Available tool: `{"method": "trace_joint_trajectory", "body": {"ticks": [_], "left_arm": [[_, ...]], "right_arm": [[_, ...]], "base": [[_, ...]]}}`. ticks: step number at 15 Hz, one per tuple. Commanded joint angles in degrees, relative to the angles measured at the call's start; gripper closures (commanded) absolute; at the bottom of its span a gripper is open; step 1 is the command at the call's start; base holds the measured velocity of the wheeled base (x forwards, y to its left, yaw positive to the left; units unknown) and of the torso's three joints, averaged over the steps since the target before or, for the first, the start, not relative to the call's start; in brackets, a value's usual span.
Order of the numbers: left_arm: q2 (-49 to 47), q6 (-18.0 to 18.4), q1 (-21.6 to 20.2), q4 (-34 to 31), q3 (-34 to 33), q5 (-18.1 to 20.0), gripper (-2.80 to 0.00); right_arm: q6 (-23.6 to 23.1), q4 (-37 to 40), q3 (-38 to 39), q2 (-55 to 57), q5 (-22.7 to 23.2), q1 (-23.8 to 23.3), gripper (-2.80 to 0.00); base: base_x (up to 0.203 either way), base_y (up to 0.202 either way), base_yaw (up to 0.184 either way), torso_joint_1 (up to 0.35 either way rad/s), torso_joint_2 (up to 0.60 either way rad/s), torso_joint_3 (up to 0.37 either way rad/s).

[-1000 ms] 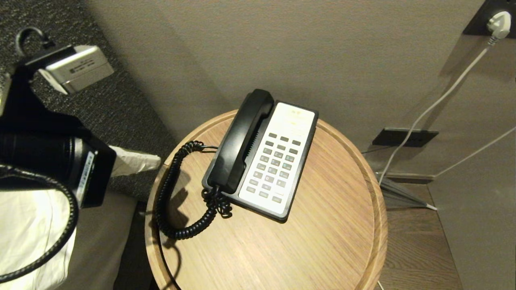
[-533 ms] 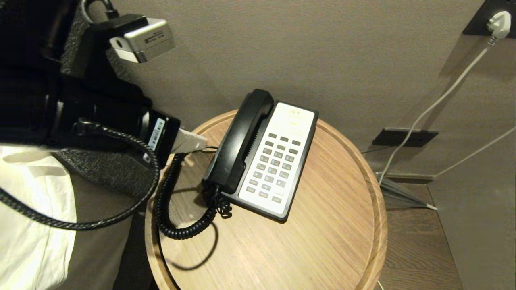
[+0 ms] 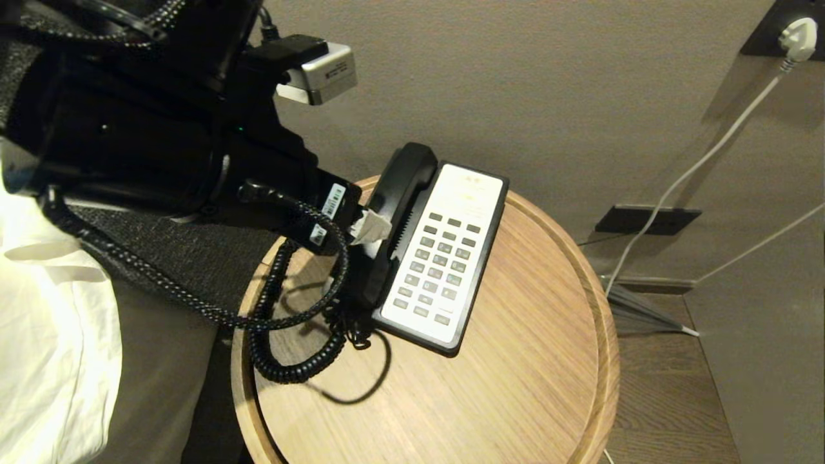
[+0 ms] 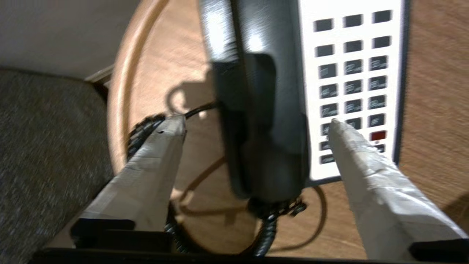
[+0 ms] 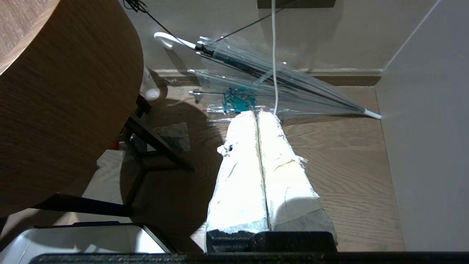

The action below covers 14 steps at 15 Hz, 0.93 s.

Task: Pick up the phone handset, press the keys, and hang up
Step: Pick up the desk phone handset

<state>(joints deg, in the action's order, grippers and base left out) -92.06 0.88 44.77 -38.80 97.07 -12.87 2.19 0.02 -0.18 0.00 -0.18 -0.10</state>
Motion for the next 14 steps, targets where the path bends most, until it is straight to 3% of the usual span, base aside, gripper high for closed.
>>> {"method": "trace_joint_trajectory", "body": {"ticks": [1,14], "left_arm": [[-2.9,0.2,0.8,-0.1,1.9,-1.9,-2.80],[-6.2,0.6,1.5,0.0,2.7,-4.8,-2.80]], "right_arm": [[0.0,0.0,0.0,0.1,0.0,0.0,0.00],[0.0,0.0,0.0,0.1,0.0,0.0,0.00]], "base": [[0.000,0.000,0.000,0.000,0.00,0.000],[0.000,0.000,0.000,0.000,0.00,0.000]]}}
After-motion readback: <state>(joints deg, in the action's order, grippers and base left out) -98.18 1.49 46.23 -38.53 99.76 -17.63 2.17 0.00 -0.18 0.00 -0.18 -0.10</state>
